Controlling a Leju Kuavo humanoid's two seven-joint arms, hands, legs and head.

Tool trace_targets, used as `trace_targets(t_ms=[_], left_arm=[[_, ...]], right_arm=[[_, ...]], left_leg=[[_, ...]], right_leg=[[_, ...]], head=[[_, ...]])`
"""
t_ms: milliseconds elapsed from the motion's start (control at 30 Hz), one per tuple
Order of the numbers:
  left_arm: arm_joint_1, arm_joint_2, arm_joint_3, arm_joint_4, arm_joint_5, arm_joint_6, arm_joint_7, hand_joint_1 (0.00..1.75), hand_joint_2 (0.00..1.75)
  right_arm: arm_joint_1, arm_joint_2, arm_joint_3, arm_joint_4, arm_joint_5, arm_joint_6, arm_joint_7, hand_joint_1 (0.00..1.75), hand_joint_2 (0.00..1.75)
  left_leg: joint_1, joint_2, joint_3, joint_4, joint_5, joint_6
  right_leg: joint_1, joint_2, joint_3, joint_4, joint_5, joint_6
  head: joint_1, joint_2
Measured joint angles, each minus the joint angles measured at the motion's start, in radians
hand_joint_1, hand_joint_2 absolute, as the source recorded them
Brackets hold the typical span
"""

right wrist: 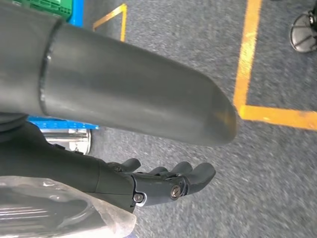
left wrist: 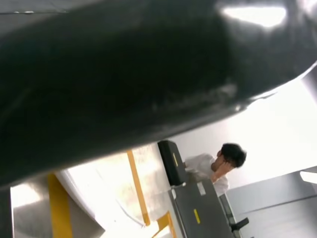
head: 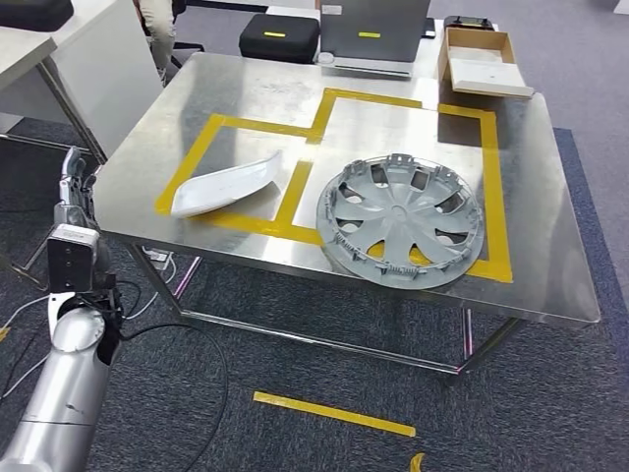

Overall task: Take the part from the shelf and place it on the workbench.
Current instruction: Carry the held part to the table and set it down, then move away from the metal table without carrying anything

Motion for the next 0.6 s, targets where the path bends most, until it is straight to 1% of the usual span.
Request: trace_targets(t_ms=[33, 67, 100, 133, 167, 200, 233, 267, 300, 333, 367, 400, 433, 467, 500, 533, 567, 600], left_arm=[[0.002, 0.000, 0.000, -0.004, -0.002, 0.000, 0.000, 0.00, 0.00], [0.005, 0.000, 0.000, -0.008, -0.004, 0.001, 0.000, 0.00, 0.00], [0.010, 0.000, 0.000, -0.011, -0.004, 0.001, 0.000, 0.00, 0.00], [0.014, 0.000, 0.000, -0.014, -0.005, 0.002, 0.000, 0.00, 0.00], [0.019, 0.000, 0.000, -0.017, -0.005, 0.002, 0.000, 0.00, 0.00], [0.024, 0.000, 0.000, -0.021, -0.006, 0.004, 0.000, 0.00, 0.00], [0.028, 0.000, 0.001, -0.025, -0.007, 0.005, 0.000, 0.00, 0.00], [0.031, 0.000, 0.001, -0.030, -0.009, 0.007, 0.000, 0.00, 0.00], [0.033, 0.000, 0.001, -0.035, -0.011, 0.008, 0.000, 0.00, 0.00], [0.035, 0.000, 0.002, -0.040, -0.012, 0.009, 0.000, 0.00, 0.00], [0.036, 0.000, 0.002, -0.043, -0.013, 0.009, 0.000, 0.00, 0.00], [0.038, 0.000, 0.003, -0.045, -0.013, 0.010, 0.000, 0.00, 0.00], [0.041, 0.000, 0.004, -0.046, -0.014, 0.010, -0.001, 0.00, 0.00], [0.044, 0.000, 0.004, -0.047, -0.016, 0.011, -0.001, 0.00, 0.00], [0.046, 0.001, 0.004, -0.048, -0.019, 0.011, 0.000, 0.00, 0.00], [0.049, 0.001, 0.004, -0.049, -0.022, 0.013, 0.000, 0.00, 0.00], [0.052, 0.001, 0.004, -0.049, -0.025, 0.016, 0.000, 0.00, 0.00], [0.056, 0.000, 0.004, -0.049, -0.028, 0.018, 0.000, 0.00, 0.00]], right_arm=[[0.000, 0.001, 0.000, 0.000, 0.000, 0.000, -0.001, 0.00, 0.00], [-0.001, 0.002, 0.000, 0.001, 0.000, 0.000, -0.002, 0.00, 0.00], [-0.001, 0.002, 0.000, 0.001, 0.000, 0.000, -0.003, 0.00, 0.00], [-0.001, 0.002, 0.000, 0.001, 0.000, 0.000, -0.003, 0.00, 0.00], [-0.001, 0.002, 0.000, 0.001, -0.001, 0.000, -0.003, 0.00, 0.00], [-0.002, 0.002, 0.000, 0.001, -0.001, 0.000, -0.003, 0.00, 0.00], [-0.003, 0.002, 0.000, 0.001, -0.001, 0.000, -0.003, 0.00, 0.00], [-0.006, 0.002, 0.000, 0.001, 0.000, 0.000, -0.004, 0.00, 0.00], [-0.008, 0.002, 0.000, 0.001, 0.000, 0.000, -0.004, 0.00, 0.00], [-0.010, 0.002, 0.000, 0.001, 0.000, -0.001, -0.005, 0.00, 0.00], [-0.011, 0.003, 0.000, 0.001, 0.000, -0.001, -0.005, 0.00, 0.00], [-0.011, 0.004, 0.000, 0.001, 0.000, -0.001, -0.006, 0.00, 0.00], [-0.010, 0.006, 0.000, 0.001, 0.000, -0.001, -0.006, 0.00, 0.00], [-0.011, 0.007, 0.000, 0.001, -0.001, -0.001, -0.005, 0.00, 0.00], [-0.011, 0.009, 0.000, 0.001, -0.001, -0.001, -0.005, 0.00, 0.00], [-0.012, 0.010, 0.000, 0.001, -0.001, -0.001, -0.005, 0.00, 0.00], [-0.013, 0.010, 0.000, 0.001, -0.001, -0.001, -0.004, 0.00, 0.00], [-0.013, 0.010, 0.000, 0.001, 0.000, -0.001, -0.004, 0.00, 0.00]], left_leg=[[0.000, 0.001, -0.011, 0.000, 0.010, 0.005], [-0.002, 0.001, -0.025, 0.001, 0.019, 0.008], [-0.004, 0.001, -0.039, 0.001, 0.029, 0.009], [-0.005, 0.001, -0.053, 0.002, 0.039, 0.009], [-0.006, 0.001, -0.066, 0.003, 0.048, 0.009], [-0.007, 0.001, -0.079, 0.005, 0.056, 0.007], [-0.007, 0.001, -0.090, 0.007, 0.065, 0.004], [-0.009, 0.001, -0.100, 0.011, 0.071, 0.001], [-0.010, 0.001, -0.107, 0.014, 0.079, -0.004], [-0.011, 0.001, -0.112, 0.017, 0.087, -0.008], [-0.011, 0.002, -0.116, 0.018, 0.095, -0.013], [-0.010, 0.002, -0.118, 0.018, 0.103, -0.018], [-0.009, 0.001, -0.122, 0.022, 0.101, -0.023], [-0.007, 0.001, -0.128, 0.036, 0.081, -0.030], [-0.005, 0.000, -0.137, 0.069, 0.045, -0.037], [-0.002, 0.000, -0.151, 0.121, -0.006, -0.042], [0.001, 0.000, -0.164, 0.185, -0.056, -0.047], [0.003, 0.000, -0.175, 0.247, -0.089, -0.051]], right_leg=[[-0.001, 0.000, -0.021, 0.056, -0.049, 0.002], [0.000, 0.000, -0.041, 0.125, -0.095, 0.003], [0.000, 0.000, -0.055, 0.186, -0.123, 0.003], [0.000, 0.000, -0.056, 0.224, -0.128, 0.003], [0.001, 0.000, -0.043, 0.229, -0.113, 0.002], [0.002, 0.000, -0.010, 0.197, -0.084, 0.000], [0.003, 0.000, 0.038, 0.137, -0.059, -0.004], [0.004, 0.000, 0.095, 0.061, -0.047, -0.007], [0.005, 0.001, 0.145, -0.011, -0.048, -0.009], [0.007, 0.001, 0.179, -0.061, -0.056, -0.011], [0.009, 0.002, 0.195, -0.087, -0.062, -0.013], [0.010, 0.002, 0.191, -0.094, -0.061, -0.017], [0.009, 0.000, 0.185, -0.094, -0.054, -0.023], [0.008, -0.002, 0.177, -0.095, -0.046, -0.032], [0.007, -0.005, 0.168, -0.097, -0.037, -0.041], [0.008, -0.006, 0.161, -0.097, -0.027, -0.048], [0.009, -0.007, 0.150, -0.096, -0.018, -0.052], [0.011, -0.008, 0.138, -0.096, -0.007, -0.054]], head=[[0.001, 0.000], [0.002, 0.000], [0.002, 0.000], [0.002, 0.000], [0.002, 0.000], [0.002, 0.000], [0.002, 0.000], [0.002, 0.000], [0.001, 0.000], [0.001, 0.000], [0.001, 0.000], [0.000, 0.000], [0.001, 0.000], [0.001, 0.000], [0.000, 0.000], [-0.001, 0.000], [-0.001, 0.000], [-0.002, 0.000]])
